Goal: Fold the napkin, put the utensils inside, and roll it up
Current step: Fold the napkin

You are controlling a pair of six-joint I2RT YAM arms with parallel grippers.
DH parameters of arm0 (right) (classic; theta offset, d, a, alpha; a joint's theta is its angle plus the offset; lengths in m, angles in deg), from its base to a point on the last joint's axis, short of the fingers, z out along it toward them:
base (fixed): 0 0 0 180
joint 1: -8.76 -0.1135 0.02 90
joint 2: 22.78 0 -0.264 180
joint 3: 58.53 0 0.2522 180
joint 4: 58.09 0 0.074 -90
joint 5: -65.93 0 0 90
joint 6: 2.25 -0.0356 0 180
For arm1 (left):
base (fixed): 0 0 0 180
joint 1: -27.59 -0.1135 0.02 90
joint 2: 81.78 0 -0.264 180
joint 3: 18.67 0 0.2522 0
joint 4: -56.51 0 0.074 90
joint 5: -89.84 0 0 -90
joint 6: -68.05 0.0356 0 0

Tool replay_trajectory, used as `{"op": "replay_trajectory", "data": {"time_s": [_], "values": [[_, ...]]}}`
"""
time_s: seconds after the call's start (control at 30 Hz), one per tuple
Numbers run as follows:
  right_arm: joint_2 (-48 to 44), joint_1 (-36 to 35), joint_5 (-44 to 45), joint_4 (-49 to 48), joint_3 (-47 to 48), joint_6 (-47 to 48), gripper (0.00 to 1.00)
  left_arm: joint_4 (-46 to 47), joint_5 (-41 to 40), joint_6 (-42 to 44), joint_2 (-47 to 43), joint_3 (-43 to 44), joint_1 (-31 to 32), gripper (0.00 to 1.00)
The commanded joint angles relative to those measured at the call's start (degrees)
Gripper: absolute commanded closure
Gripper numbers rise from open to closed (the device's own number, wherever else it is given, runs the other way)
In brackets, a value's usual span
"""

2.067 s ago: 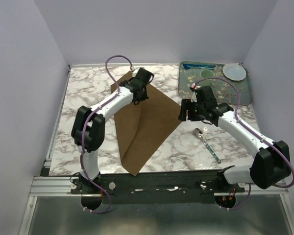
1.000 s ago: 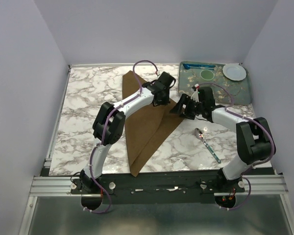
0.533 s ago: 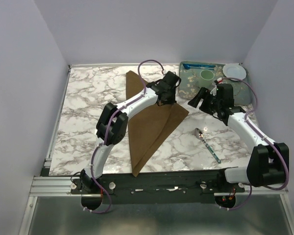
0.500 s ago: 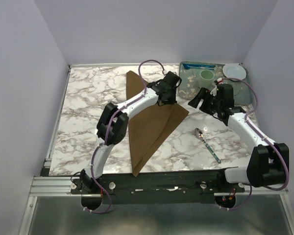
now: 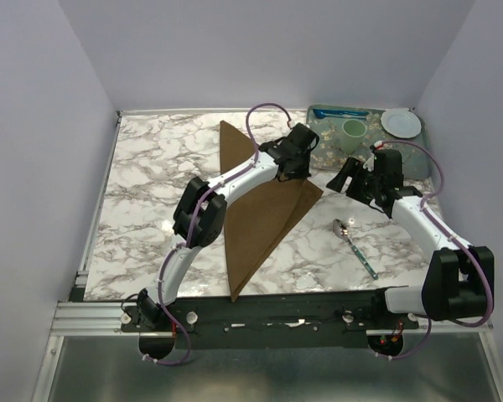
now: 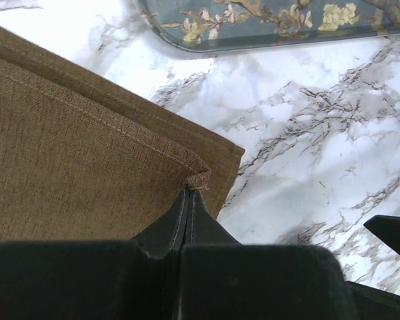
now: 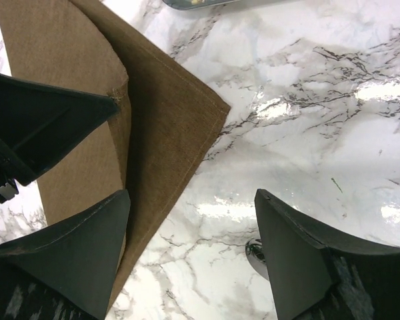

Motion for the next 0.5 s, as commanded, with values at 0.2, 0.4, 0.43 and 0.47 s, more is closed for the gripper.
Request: {"op": "replay_trajectory", "data": {"time_s": [0.2, 0.4, 0.43, 0.47], "values": [[-1.65, 1.11, -1.38, 1.18, -1.36, 1.16, 0.16, 0.54, 1.74, 0.72, 2.6, 3.05, 1.19, 1.0], [-1.3, 1.28, -1.47, 1.09, -1.62, 1.16, 0.16, 0.45, 1.91, 0.01, 3.48, 4.11, 1.54, 1.0], [-1.21, 1.37, -1.56, 1.01, -1.71, 1.16, 0.16, 0.36, 1.91, -0.08, 3.56, 4.28, 1.45, 1.0], [-1.12, 1.28, -1.56, 1.0, -1.62, 1.16, 0.16, 0.36, 1.91, -0.08, 3.57, 4.46, 1.54, 1.0]]}}
